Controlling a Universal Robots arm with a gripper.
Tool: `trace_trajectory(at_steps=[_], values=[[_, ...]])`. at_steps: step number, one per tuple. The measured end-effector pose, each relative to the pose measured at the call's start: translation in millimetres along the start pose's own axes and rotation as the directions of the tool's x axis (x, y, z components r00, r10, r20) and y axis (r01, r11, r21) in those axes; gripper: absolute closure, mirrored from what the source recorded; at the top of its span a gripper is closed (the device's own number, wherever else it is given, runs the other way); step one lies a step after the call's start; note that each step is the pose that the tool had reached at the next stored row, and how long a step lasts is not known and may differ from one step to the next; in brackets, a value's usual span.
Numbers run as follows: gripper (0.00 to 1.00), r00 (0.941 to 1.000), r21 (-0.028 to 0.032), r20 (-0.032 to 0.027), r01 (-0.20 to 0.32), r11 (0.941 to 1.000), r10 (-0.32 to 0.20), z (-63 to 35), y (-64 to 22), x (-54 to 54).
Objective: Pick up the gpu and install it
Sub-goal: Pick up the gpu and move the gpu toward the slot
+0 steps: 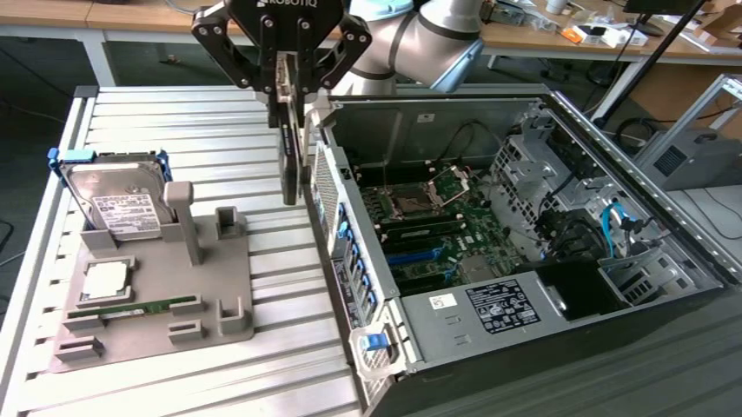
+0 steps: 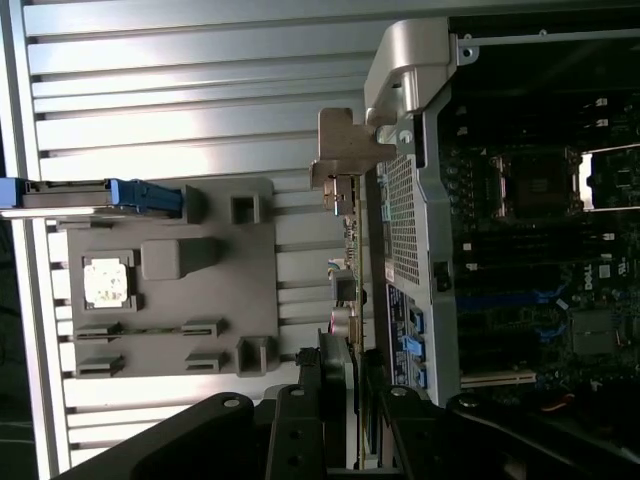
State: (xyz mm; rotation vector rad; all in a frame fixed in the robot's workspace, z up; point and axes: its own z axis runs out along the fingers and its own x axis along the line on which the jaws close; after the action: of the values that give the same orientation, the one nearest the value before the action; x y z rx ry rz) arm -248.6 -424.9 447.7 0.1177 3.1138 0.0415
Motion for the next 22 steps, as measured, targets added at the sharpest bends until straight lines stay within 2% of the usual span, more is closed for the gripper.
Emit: trace_trajectory(at_steps=[22], values=[[0.73, 1.0, 0.0001, -0.0001, 0.0, 1.0, 0.0, 1.1, 0.8, -10.3]])
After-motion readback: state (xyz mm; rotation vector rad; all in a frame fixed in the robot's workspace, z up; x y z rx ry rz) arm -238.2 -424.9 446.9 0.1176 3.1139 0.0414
